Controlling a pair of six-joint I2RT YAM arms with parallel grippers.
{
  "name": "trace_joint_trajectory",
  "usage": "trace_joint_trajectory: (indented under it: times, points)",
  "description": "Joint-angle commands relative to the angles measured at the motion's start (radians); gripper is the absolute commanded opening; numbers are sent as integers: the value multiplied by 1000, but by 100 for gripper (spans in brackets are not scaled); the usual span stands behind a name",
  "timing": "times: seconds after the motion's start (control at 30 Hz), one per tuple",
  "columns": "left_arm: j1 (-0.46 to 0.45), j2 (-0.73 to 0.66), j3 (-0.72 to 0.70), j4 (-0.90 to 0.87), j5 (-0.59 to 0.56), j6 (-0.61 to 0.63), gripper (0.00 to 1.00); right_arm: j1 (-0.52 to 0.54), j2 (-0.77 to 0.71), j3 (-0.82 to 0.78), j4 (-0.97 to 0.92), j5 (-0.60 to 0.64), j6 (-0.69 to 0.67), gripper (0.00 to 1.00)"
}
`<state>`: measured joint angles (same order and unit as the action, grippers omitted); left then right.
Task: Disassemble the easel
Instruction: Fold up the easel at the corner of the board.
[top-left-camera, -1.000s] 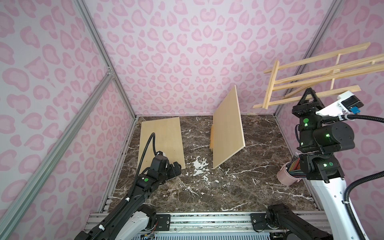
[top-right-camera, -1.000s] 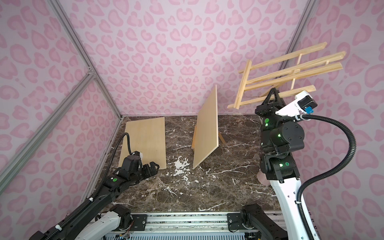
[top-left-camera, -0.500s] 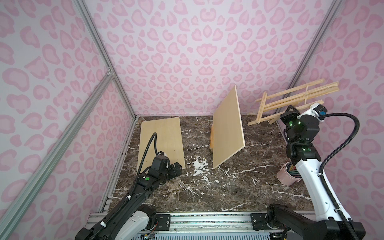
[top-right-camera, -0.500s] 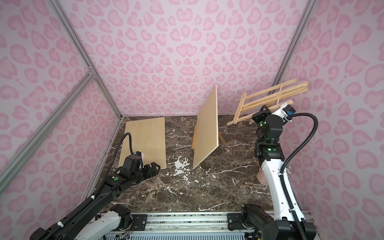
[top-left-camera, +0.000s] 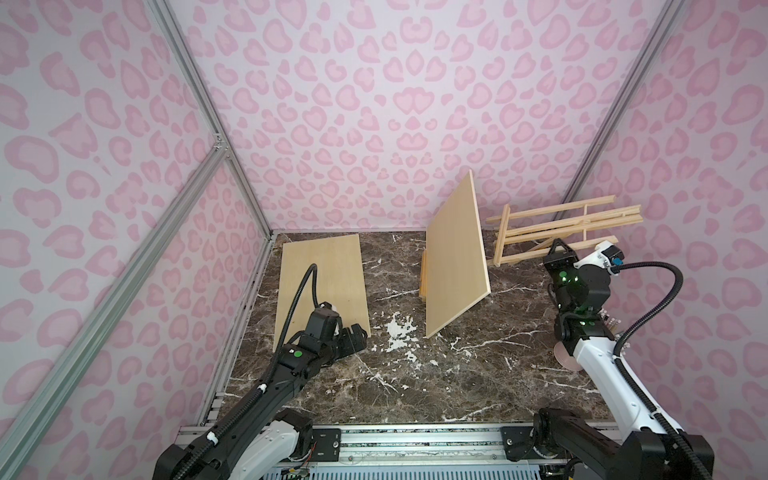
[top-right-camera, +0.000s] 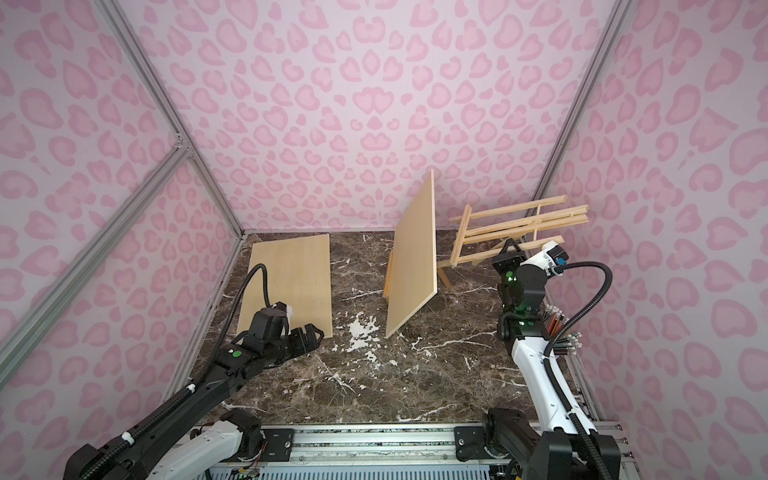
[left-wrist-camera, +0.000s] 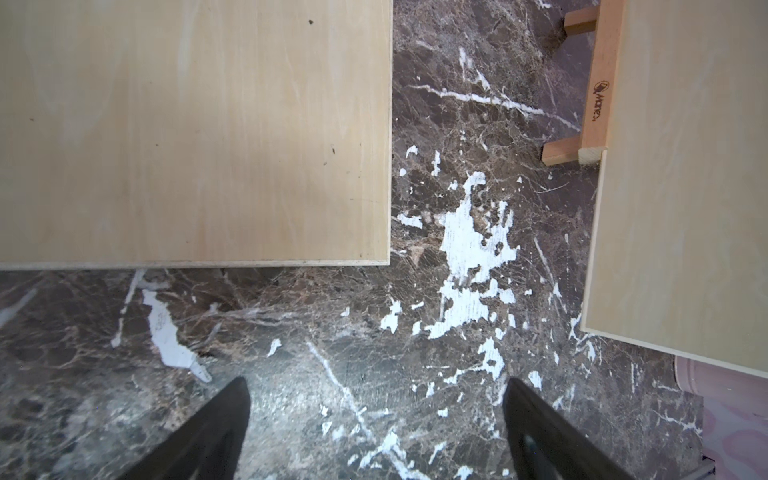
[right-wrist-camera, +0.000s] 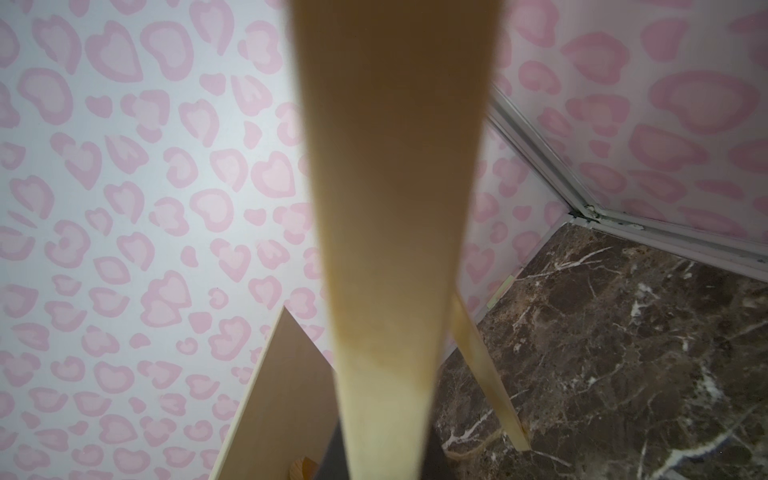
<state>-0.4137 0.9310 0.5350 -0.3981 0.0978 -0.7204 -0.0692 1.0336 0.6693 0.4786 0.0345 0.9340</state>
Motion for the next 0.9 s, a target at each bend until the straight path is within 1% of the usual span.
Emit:
trace_joint_trajectory:
  times: [0.0,0.13,0.2,0.43,0.53,0.67,0.77,0.87]
  points:
    - [-1,3,-4,30,11,4,96,-1,-33,-78,239,67,45,0]
    - [-1,10,-5,34,14,3,96,-29,-3,-113,300,30,75,0]
    - [-3,16,-6,36,15,3,96,-56,25,-125,338,-2,114,0]
    - [-4,24,-3,41,18,5,96,-132,163,-125,447,-110,214,0]
    - [-6,30,-3,44,23,6,96,-160,235,-132,506,-158,263,0]
    - [-7,46,-1,53,32,6,96,-172,352,-119,600,-226,302,0]
    - [-8,54,2,53,34,6,97,-173,425,-76,590,-257,300,0]
    - [-8,56,3,53,34,10,96,-174,527,-33,620,-274,332,0]
